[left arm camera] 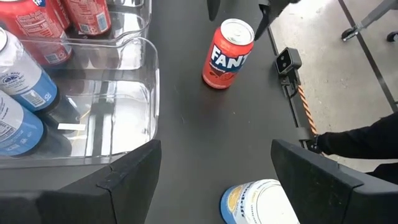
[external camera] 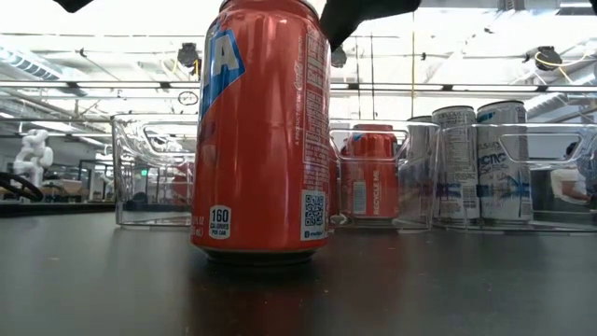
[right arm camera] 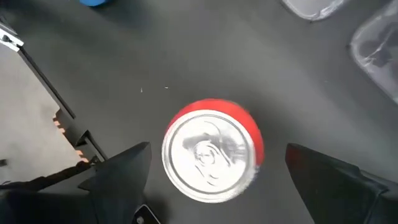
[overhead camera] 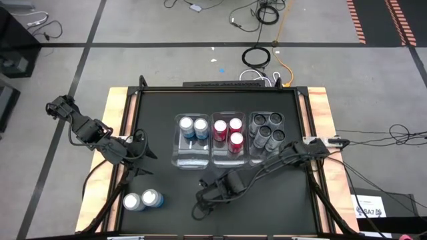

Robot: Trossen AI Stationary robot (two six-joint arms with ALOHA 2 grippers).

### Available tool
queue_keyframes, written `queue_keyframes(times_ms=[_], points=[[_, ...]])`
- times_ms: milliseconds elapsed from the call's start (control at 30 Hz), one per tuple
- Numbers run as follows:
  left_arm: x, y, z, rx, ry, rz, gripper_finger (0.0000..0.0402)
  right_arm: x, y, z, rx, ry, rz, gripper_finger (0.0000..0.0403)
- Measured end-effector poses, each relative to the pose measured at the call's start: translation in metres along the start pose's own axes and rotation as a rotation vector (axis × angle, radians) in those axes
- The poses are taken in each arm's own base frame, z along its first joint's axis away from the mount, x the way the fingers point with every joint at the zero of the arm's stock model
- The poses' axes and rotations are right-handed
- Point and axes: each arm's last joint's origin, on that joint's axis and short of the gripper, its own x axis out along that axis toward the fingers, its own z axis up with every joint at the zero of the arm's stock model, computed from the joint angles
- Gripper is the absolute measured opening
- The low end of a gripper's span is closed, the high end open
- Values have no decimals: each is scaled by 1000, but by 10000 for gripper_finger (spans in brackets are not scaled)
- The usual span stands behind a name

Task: Sort soda cans
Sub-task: Put the orange soda can into the center transparent bin

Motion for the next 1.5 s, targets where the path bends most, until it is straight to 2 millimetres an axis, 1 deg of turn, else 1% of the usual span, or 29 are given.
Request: queue_keyframes(times_ms=[200,400,533,667,800,867,900,1033,1067,1167,1267,1367,1500], points=[[0,0,0,-2,0,0,314,10,5,-4,-6,-3,14,364],[0,0,0,-6,6,-11,314,33,4,-7,-13,19,-36,364],[0,0,0,-7,5,-12,314,38,4,-7,-22,11,-42,364],[0,-1,0,-8,4,-13,314,48,3,-9,-86,28,-70,364],[0,-1,0,-9,3,-13,314,56,2,-11,-75,41,-88,363],[0,-1,0,-8,4,-13,314,58,2,-11,-76,44,-92,355],[0,-1,0,-8,4,-13,314,58,2,-11,-79,43,-89,344],[0,-1,0,-7,4,-13,314,55,2,-11,-85,41,-86,282],[0,-1,0,-7,4,-13,314,55,2,-11,-90,43,-91,281],[0,-1,0,-7,4,-13,314,49,0,-10,-90,44,-98,281],[0,-1,0,-7,4,-13,314,32,1,-7,-83,8,-70,281],[0,0,0,-7,5,-12,314,1,2,-4,-92,-84,-25,281],[0,0,0,-6,6,-12,314,-52,-1,1,-114,-262,16,281]])
